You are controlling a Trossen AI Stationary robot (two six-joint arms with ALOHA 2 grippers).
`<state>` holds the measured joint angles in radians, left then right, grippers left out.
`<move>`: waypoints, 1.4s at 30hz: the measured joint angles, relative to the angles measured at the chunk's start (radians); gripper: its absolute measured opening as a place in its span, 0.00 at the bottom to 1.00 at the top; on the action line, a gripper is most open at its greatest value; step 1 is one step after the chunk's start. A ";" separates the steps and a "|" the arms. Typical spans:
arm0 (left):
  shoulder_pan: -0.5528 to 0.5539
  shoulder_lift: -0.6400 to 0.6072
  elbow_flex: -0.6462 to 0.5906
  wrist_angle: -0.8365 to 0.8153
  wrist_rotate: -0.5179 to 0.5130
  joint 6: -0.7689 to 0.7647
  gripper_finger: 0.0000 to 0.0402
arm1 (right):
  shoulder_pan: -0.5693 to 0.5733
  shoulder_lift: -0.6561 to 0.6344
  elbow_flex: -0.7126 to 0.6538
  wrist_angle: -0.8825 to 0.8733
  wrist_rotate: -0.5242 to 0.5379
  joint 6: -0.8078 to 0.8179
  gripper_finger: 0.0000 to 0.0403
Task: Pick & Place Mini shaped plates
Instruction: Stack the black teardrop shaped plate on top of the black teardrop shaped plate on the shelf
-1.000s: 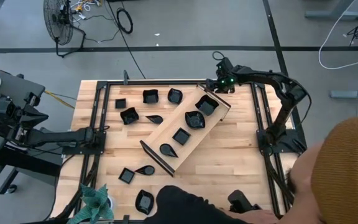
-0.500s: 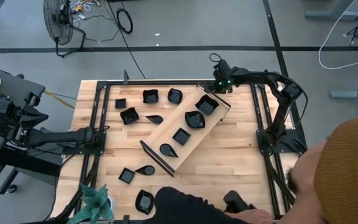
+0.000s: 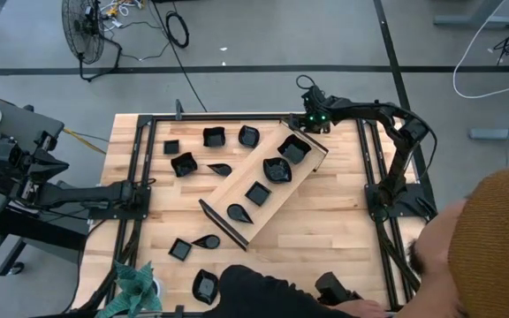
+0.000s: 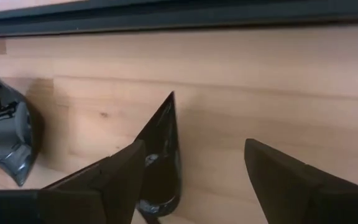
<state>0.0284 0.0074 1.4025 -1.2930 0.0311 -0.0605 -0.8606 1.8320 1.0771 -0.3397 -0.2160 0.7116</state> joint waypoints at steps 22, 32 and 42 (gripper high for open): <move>0.000 0.000 0.000 0.000 0.000 0.000 0.06 | -0.029 0.032 0.040 -0.091 -0.065 0.072 0.62; 0.000 0.000 0.000 0.000 0.000 0.000 0.06 | -0.012 0.060 0.053 -0.056 -0.086 0.004 0.52; 0.000 0.000 0.000 0.000 0.000 0.000 0.06 | -0.011 0.060 0.062 -0.036 -0.112 0.014 0.48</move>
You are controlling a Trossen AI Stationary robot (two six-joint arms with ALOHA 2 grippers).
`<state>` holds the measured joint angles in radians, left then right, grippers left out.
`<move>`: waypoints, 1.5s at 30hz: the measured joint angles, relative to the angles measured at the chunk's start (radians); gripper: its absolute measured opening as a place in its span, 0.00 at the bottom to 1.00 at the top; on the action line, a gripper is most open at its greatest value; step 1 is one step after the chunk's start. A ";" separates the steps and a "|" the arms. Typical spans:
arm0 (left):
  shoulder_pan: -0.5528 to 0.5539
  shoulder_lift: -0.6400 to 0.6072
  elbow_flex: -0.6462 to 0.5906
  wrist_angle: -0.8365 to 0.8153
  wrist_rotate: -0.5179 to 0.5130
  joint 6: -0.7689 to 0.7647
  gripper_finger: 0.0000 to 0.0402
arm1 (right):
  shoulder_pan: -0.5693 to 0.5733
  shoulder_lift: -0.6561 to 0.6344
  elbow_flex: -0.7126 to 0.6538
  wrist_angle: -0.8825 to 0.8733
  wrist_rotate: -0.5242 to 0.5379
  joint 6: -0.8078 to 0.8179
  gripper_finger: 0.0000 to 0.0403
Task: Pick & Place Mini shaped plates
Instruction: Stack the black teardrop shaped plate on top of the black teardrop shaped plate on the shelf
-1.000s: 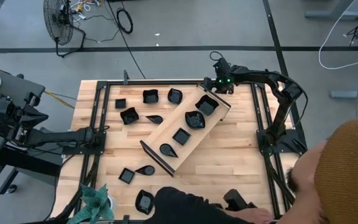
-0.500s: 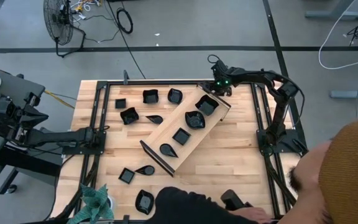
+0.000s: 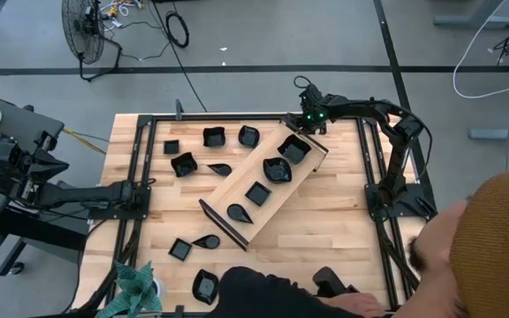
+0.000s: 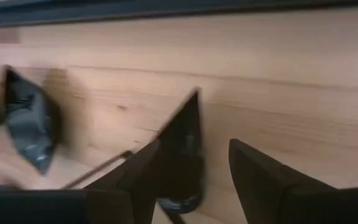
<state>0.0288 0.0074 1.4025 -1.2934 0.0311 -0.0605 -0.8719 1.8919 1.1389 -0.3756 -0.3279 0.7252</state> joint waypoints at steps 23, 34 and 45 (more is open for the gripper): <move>0.000 0.000 0.000 0.000 0.000 0.000 0.06 | -0.029 0.083 0.111 -0.083 -0.037 -0.061 0.34; 0.000 0.000 0.000 0.000 0.000 0.000 0.06 | -0.028 0.083 0.111 -0.084 -0.029 -0.059 0.19; 0.000 0.000 0.000 0.000 0.000 0.000 0.06 | -0.028 0.083 0.111 -0.082 -0.029 -0.053 0.04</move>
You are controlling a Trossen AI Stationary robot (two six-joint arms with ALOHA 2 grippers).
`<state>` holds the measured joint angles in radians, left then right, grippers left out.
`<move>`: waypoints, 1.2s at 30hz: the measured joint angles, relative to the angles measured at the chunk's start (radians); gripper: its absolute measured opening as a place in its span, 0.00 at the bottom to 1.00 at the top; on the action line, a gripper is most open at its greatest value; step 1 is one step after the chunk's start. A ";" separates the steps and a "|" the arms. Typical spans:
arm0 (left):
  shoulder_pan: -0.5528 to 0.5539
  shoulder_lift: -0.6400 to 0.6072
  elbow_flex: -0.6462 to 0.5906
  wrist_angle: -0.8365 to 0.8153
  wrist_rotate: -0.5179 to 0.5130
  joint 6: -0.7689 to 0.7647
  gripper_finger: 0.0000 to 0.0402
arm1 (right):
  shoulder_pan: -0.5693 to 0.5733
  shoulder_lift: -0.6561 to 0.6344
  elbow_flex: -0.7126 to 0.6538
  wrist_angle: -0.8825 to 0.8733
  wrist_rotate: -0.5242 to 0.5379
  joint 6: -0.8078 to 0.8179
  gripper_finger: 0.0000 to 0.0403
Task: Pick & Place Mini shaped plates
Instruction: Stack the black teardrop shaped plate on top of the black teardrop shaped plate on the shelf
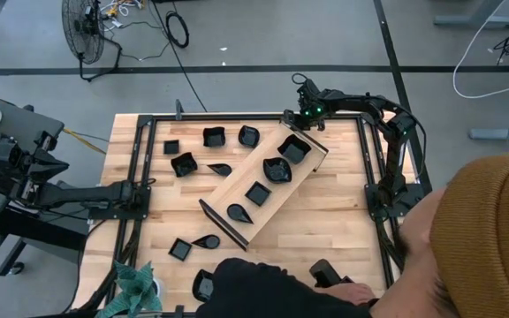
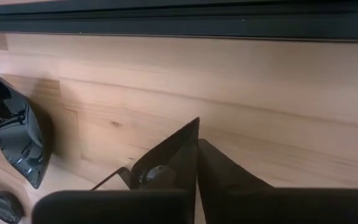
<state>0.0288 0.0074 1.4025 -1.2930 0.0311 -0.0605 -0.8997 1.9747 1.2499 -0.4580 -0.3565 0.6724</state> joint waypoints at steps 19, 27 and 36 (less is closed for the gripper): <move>0.000 0.000 0.000 0.000 0.000 0.000 0.06 | -0.033 -0.049 -0.001 -0.010 0.031 -0.001 0.00; 0.000 0.000 0.000 0.000 0.000 0.000 0.06 | -0.075 -0.128 -0.001 -0.022 0.072 -0.015 0.00; 0.000 0.000 0.000 0.000 0.000 0.000 0.06 | -0.142 -0.279 -0.001 -0.050 0.165 -0.071 0.00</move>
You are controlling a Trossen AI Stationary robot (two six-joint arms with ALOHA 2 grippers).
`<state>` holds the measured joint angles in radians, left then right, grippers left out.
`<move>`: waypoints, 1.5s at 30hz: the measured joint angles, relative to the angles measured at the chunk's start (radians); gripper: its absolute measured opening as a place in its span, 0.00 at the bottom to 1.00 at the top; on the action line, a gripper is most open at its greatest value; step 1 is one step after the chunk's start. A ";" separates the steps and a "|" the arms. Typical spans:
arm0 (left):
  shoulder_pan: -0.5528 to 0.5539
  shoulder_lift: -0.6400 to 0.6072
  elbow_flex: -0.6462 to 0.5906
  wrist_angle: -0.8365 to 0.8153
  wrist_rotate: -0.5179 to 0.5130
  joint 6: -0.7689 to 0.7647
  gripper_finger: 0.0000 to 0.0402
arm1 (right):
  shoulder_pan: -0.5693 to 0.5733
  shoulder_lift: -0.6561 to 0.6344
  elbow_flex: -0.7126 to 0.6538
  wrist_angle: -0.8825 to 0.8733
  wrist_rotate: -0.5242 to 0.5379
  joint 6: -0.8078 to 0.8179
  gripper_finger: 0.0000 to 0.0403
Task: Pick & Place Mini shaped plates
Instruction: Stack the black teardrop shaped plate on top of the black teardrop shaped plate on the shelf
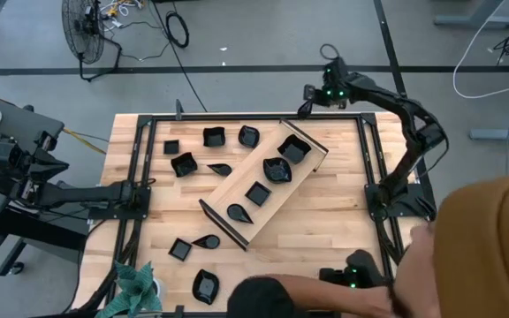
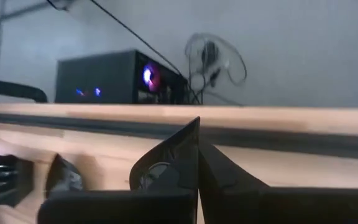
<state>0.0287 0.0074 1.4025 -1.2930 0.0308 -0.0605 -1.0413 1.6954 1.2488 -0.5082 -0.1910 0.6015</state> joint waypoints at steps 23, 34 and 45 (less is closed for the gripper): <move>0.000 0.000 0.000 0.000 0.000 0.000 0.06 | 0.194 -0.432 0.000 -0.003 0.074 -0.061 0.00; 0.000 0.000 0.000 0.000 0.000 0.000 0.06 | 0.522 -0.471 0.000 -0.004 0.302 0.113 0.00; 0.000 0.000 0.000 0.000 0.000 0.000 0.06 | 0.858 -0.460 0.000 0.029 0.535 0.379 0.00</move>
<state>0.0286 0.0072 1.4025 -1.2934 0.0311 -0.0605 -0.1832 1.2350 1.2488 -0.4797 0.3436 0.9807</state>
